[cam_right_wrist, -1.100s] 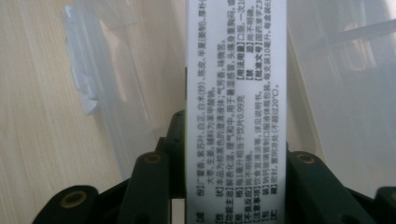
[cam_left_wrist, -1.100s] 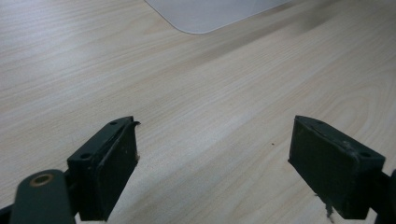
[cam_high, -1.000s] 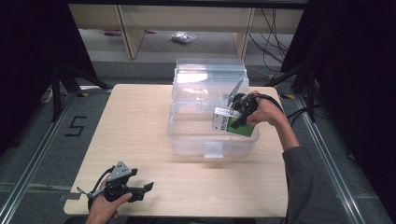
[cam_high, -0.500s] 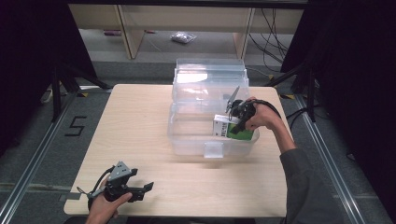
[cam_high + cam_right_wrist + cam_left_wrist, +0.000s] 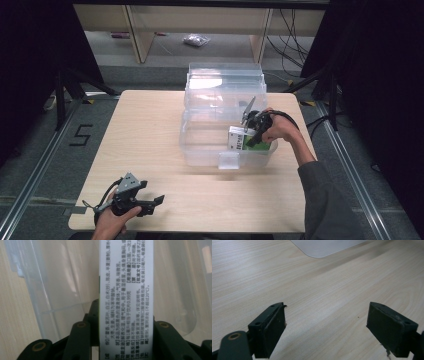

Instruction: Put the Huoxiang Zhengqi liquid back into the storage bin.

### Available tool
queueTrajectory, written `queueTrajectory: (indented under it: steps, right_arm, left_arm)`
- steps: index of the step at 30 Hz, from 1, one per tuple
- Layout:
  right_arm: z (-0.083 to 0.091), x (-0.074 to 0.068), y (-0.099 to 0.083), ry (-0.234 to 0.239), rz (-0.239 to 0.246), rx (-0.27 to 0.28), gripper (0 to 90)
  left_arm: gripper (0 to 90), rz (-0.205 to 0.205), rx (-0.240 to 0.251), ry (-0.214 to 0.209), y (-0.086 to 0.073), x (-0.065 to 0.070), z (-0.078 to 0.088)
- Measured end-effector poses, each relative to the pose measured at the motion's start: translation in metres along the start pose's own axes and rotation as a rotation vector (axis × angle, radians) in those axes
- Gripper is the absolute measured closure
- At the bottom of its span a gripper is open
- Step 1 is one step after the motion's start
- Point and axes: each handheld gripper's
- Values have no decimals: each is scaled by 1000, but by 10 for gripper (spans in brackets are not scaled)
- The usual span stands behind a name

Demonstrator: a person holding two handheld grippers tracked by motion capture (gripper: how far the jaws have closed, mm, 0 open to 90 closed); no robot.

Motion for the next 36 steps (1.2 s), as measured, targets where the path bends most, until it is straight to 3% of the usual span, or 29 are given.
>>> queueTrajectory:
  steps: [18, 21, 23, 30, 36]
  right_arm:
    - [-10, 1, 2, 2, 33, -15, 649]
    - [-12, 1, 1, 7, 13, -22, 648]
    - [-12, 2, 2, 2, 32, -18, 649]
    - [-15, 3, 1, 4, 29, -36, 646]
    - [-15, 2, 0, -5, 5, -45, 644]
  left_arm:
    - [147, -4, -3, 1, 0, 0, 1]
    - [147, -4, -3, 1, 0, 0, 1]
    - [147, -5, -3, 0, 0, 0, 1]
    - [147, -5, 1, 0, 0, 0, 1]
    - [147, -4, 4, 3, 0, 0, 1]
Point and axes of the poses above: each handheld gripper's, and its own axes: z roughly backward along the jaws, y roughly out of its top, x roughly to its right, and after that the axes turned 14 degrees about -y, right-handed
